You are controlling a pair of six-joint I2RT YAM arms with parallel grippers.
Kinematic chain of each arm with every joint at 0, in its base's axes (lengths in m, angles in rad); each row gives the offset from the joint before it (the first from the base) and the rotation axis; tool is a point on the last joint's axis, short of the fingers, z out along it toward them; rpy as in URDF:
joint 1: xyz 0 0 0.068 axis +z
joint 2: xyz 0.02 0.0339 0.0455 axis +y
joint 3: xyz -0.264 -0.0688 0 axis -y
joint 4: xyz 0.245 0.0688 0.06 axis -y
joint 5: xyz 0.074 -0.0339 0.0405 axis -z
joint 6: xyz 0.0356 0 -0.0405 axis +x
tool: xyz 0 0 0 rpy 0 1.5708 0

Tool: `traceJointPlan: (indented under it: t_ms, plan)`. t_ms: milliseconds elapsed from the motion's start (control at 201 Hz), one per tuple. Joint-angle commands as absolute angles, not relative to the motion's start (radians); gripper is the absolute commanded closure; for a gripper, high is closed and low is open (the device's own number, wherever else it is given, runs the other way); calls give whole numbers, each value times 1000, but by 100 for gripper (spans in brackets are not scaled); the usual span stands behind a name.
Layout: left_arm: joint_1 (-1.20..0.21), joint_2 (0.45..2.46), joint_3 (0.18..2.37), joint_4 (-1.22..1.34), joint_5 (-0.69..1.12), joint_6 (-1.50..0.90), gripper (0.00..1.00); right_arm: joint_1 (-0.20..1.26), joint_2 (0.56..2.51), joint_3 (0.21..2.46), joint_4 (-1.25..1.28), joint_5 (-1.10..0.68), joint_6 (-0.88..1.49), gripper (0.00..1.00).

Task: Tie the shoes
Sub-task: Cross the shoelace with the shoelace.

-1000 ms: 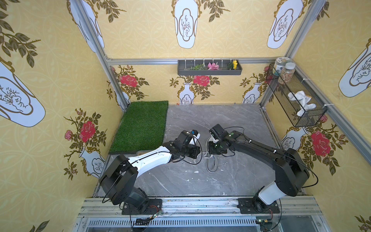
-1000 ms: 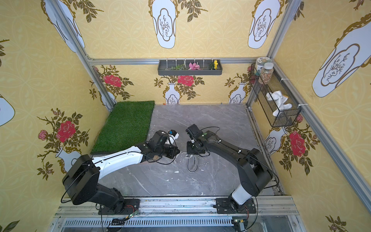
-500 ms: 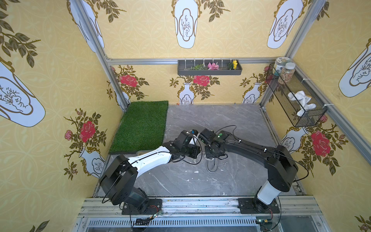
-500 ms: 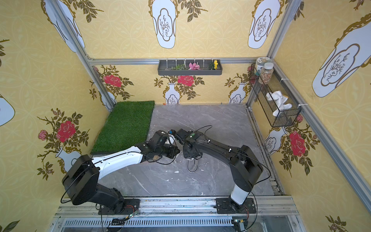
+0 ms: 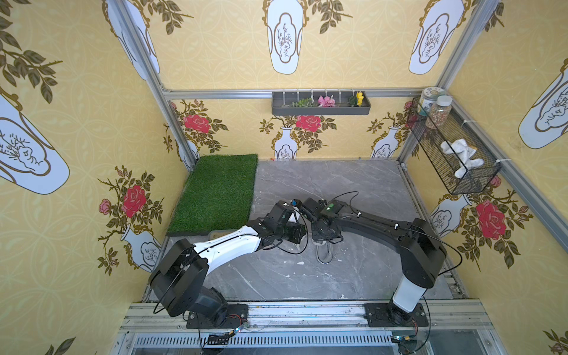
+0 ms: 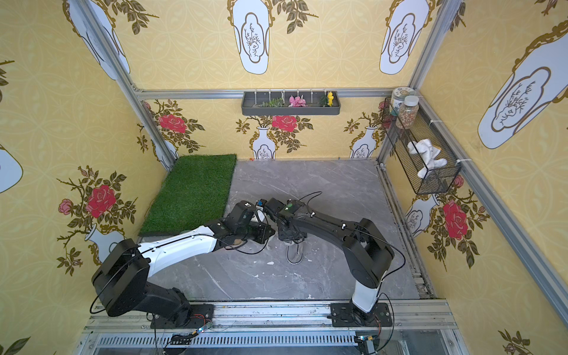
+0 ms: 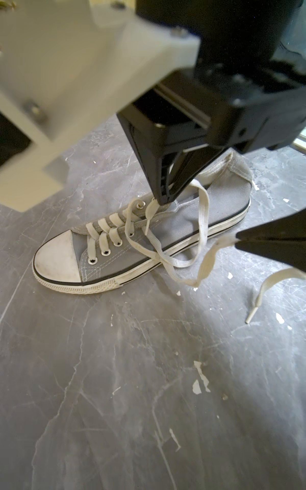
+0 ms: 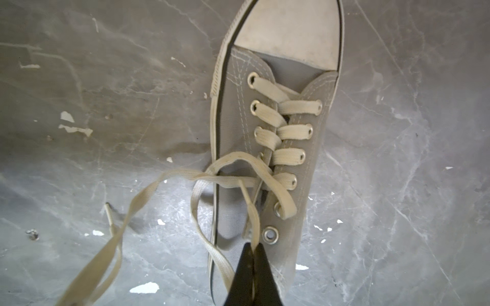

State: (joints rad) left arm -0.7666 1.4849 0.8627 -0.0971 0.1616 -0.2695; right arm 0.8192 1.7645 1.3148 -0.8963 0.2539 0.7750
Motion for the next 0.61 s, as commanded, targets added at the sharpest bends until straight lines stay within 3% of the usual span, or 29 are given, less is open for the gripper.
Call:
traceJointPlan:
  t_ms: [0, 602]
  plan:
    - [-767, 1484, 853, -63, 172, -275, 100, 830, 1764, 1317, -905, 285, 830, 100]
    - [-767, 1469, 827, -27, 183, -291, 100, 856, 1717, 1224, -833, 306, 1022, 100]
